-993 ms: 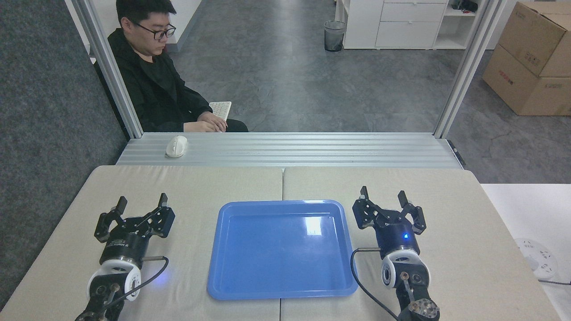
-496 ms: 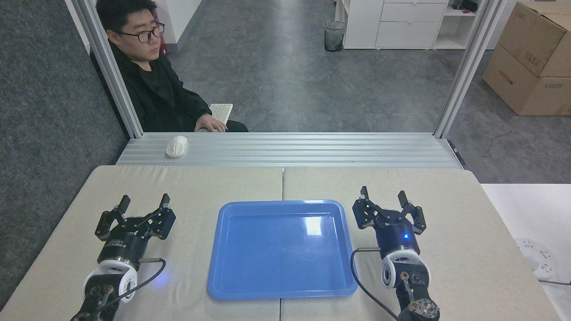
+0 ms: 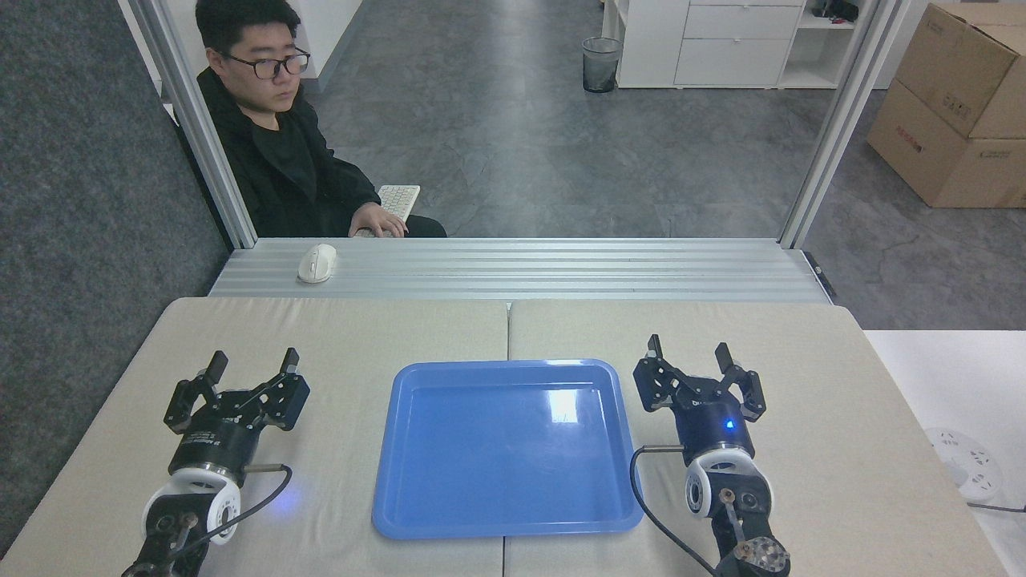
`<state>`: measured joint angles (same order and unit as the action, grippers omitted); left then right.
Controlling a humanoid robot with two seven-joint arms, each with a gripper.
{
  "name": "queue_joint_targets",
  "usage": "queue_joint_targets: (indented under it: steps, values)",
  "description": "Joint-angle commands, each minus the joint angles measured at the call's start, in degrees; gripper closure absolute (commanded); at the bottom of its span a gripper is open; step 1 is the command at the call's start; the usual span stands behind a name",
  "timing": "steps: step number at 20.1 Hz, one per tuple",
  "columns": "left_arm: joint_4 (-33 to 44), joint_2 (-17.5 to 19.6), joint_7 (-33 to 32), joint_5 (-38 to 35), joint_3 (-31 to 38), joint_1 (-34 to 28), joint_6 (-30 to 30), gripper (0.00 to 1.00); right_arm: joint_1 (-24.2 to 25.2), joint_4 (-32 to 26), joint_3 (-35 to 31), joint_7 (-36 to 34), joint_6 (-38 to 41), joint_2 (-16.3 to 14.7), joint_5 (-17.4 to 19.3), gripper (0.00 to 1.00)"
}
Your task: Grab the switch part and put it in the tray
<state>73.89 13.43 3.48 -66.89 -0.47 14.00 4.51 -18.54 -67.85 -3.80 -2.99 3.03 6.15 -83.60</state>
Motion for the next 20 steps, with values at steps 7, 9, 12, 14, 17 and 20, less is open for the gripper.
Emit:
queue_joint_targets:
  steps: [7,9,12,14,17,20]
  values:
    - [0.9,0.1,-1.5,0.3,3.4,-1.3,2.5,0.00,0.0,0.0,0.0,0.0,0.0,0.0,0.0,0.00]
    - [0.6,0.2,-1.5,0.3,3.5,-1.3,2.5,0.00,0.0,0.0,-0.1,0.0,0.0,0.0,-0.1,0.00]
    - [-0.5,0.3,-1.5,0.2,4.7,-1.3,2.8,0.00,0.0,0.0,-0.1,0.0,0.0,0.0,0.0,0.00]
    - [-1.8,0.4,-1.4,0.4,6.0,-1.3,2.9,0.00,0.0,0.0,-0.1,0.0,0.0,0.0,0.0,0.00]
    - [-3.7,0.5,-0.6,-0.3,6.5,-1.5,3.6,0.00,0.0,0.0,-0.1,0.0,-0.1,0.0,0.0,0.00]
    - [-6.4,0.5,1.3,-0.4,8.7,-3.1,5.6,0.00,0.0,0.0,-0.1,0.0,0.0,0.0,0.0,0.00]
